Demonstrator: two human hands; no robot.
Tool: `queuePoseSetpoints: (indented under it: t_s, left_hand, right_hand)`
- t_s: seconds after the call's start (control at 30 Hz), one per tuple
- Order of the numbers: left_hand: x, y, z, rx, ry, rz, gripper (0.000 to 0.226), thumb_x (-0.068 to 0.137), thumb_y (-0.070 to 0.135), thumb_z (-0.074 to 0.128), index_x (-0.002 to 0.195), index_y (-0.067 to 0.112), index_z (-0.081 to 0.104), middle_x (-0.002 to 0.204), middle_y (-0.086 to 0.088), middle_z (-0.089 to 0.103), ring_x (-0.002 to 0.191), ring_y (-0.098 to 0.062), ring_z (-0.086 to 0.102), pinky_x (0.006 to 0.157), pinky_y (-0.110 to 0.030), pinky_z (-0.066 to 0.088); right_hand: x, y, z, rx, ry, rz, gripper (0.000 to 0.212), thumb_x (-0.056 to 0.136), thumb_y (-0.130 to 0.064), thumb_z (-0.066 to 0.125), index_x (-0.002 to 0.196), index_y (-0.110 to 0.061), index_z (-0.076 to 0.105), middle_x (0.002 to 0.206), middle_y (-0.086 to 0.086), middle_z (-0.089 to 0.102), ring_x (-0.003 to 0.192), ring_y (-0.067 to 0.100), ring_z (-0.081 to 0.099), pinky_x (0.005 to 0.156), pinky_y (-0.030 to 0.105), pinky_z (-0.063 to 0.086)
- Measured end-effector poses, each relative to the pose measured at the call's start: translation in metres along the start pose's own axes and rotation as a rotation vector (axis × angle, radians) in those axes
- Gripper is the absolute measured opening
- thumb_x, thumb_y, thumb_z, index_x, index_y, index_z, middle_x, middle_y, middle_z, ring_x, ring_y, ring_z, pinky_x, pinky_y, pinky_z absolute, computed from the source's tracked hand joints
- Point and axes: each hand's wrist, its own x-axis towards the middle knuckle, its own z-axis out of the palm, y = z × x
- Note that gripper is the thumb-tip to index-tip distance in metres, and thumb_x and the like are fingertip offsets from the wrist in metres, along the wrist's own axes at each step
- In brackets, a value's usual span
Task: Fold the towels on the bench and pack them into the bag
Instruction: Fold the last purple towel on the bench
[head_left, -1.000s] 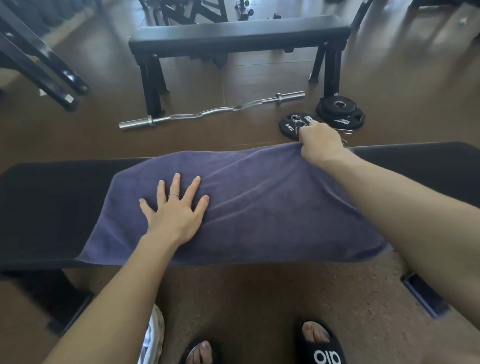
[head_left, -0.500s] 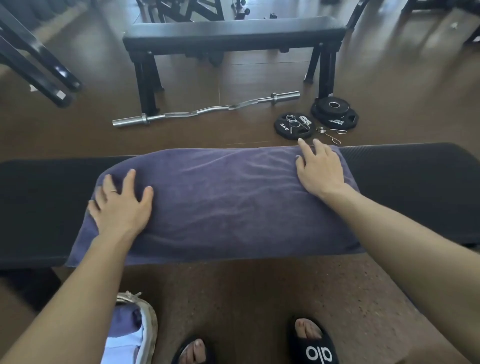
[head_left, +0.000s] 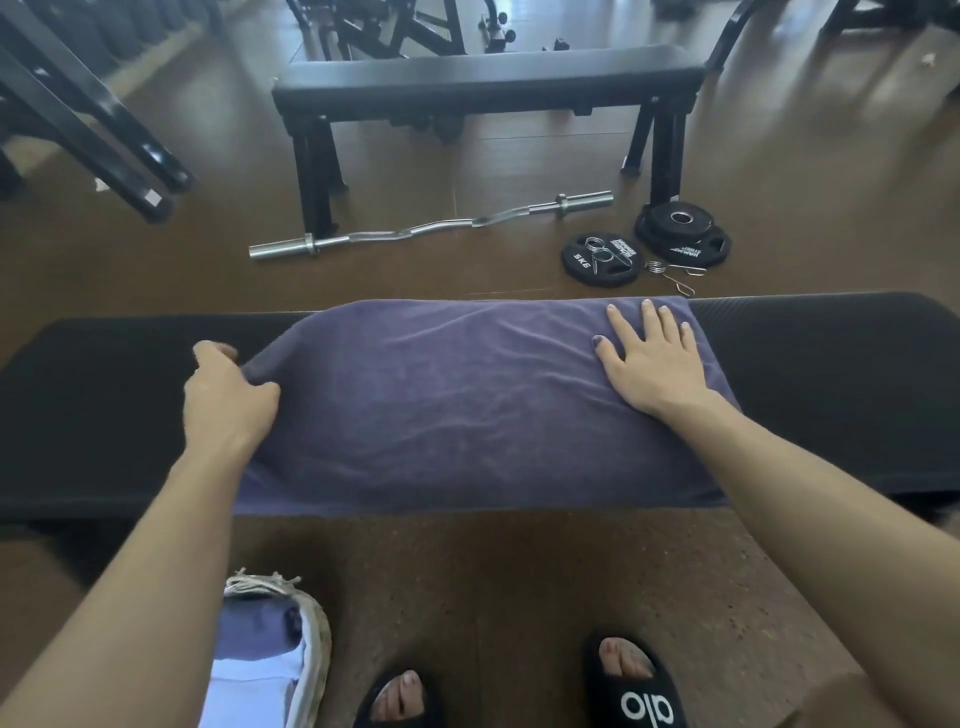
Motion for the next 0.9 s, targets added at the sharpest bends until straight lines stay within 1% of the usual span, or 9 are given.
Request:
queuePoseSetpoints:
  t_s: [0.13, 0.2, 0.33, 0.43, 0.5, 0.57, 0.63, 0.77, 0.9]
  left_hand:
    - [-0.031, 0.044, 0.012, -0.057, -0.086, 0.353, 0.056, 0.082, -0.002, 0.064, 0.135, 0.011, 0.047, 0.13, -0.013, 0.059, 0.119, -0.032, 0.056, 0.088, -0.029, 0.039]
    - [-0.052, 0.07, 0.02, -0.052, -0.189, 0.584, 0.066, 0.08, -0.003, 0.064, 0.14, 0.017, 0.047, 0.14, -0.005, 0.055, 0.128, -0.023, 0.051, 0.098, -0.025, 0.037]
    - [-0.092, 0.095, 0.044, -0.025, -0.482, 0.83, 0.089, 0.083, 0.009, 0.07, 0.158, 0.028, 0.027, 0.157, 0.005, 0.039, 0.141, -0.01, 0.039, 0.109, -0.015, 0.027]
    - [-0.104, 0.095, 0.056, -0.007, -0.653, 0.801, 0.097, 0.088, 0.02, 0.072, 0.16, 0.037, 0.01, 0.139, 0.008, 0.053, 0.11, -0.004, 0.061, 0.09, -0.014, 0.042]
    - [-0.101, 0.089, 0.053, -0.053, -0.635, 0.732, 0.084, 0.091, 0.019, 0.07, 0.157, 0.035, 0.02, 0.118, 0.008, 0.065, 0.089, -0.002, 0.067, 0.078, -0.015, 0.051]
    - [-0.094, 0.079, 0.048, -0.095, -0.572, 0.632, 0.066, 0.092, 0.018, 0.067, 0.148, 0.029, 0.034, 0.116, 0.005, 0.067, 0.092, -0.007, 0.068, 0.086, -0.028, 0.057]
    - [-0.084, 0.067, 0.042, -0.075, -0.513, 0.527, 0.058, 0.091, 0.018, 0.067, 0.143, 0.023, 0.041, 0.115, 0.003, 0.065, 0.098, -0.014, 0.066, 0.093, -0.038, 0.055]
    - [-0.075, 0.051, 0.037, 0.146, -0.489, 0.418, 0.047, 0.088, 0.025, 0.07, 0.13, 0.02, 0.05, 0.109, 0.001, 0.059, 0.097, -0.018, 0.061, 0.086, -0.036, 0.052]
    - [-0.08, 0.049, 0.039, 0.177, -0.54, 0.466, 0.035, 0.087, 0.03, 0.074, 0.117, 0.024, 0.056, 0.1, 0.005, 0.062, 0.093, -0.015, 0.061, 0.081, -0.034, 0.053]
  right_hand:
    - [-0.007, -0.02, -0.005, 0.126, 0.218, -0.026, 0.059, 0.103, -0.045, 0.03, 0.156, -0.018, 0.032, 0.159, 0.017, 0.035, 0.149, 0.034, 0.026, 0.123, 0.049, 0.014]
    - [-0.016, -0.043, -0.017, 0.382, 0.284, -0.062, 0.054, 0.103, -0.039, 0.038, 0.15, -0.012, 0.042, 0.148, 0.014, 0.05, 0.139, 0.032, 0.041, 0.118, 0.045, 0.029]
    - [-0.043, -0.092, -0.044, 0.911, 0.066, -0.044, 0.028, 0.101, -0.039, 0.046, 0.119, -0.027, 0.063, 0.117, 0.0, 0.069, 0.109, 0.02, 0.061, 0.096, 0.034, 0.046]
    - [-0.055, -0.105, -0.043, 0.993, -0.058, -0.033, 0.021, 0.091, -0.05, 0.05, 0.094, -0.033, 0.063, 0.094, -0.007, 0.069, 0.096, 0.022, 0.066, 0.093, 0.048, 0.053]
    - [-0.063, -0.105, -0.04, 0.897, -0.112, -0.061, 0.026, 0.093, -0.05, 0.055, 0.11, -0.031, 0.06, 0.099, -0.009, 0.066, 0.101, 0.02, 0.064, 0.092, 0.04, 0.051]
    - [-0.073, -0.106, -0.041, 0.812, -0.133, -0.106, 0.045, 0.095, -0.044, 0.059, 0.135, -0.024, 0.052, 0.108, -0.007, 0.062, 0.104, 0.014, 0.057, 0.085, 0.028, 0.044]
    - [-0.08, -0.109, -0.042, 0.819, -0.151, -0.149, 0.054, 0.093, -0.039, 0.065, 0.141, -0.021, 0.047, 0.112, -0.006, 0.061, 0.103, 0.012, 0.055, 0.074, 0.021, 0.041]
    - [-0.09, -0.125, -0.032, 0.639, -0.097, -0.24, 0.07, 0.084, -0.04, 0.075, 0.141, -0.019, 0.04, 0.131, 0.001, 0.057, 0.113, 0.021, 0.057, 0.079, 0.027, 0.044]
    - [-0.084, -0.133, -0.018, 0.507, 0.024, -0.202, 0.054, 0.092, -0.027, 0.067, 0.138, -0.019, 0.041, 0.131, 0.004, 0.059, 0.113, 0.028, 0.061, 0.074, 0.03, 0.047]
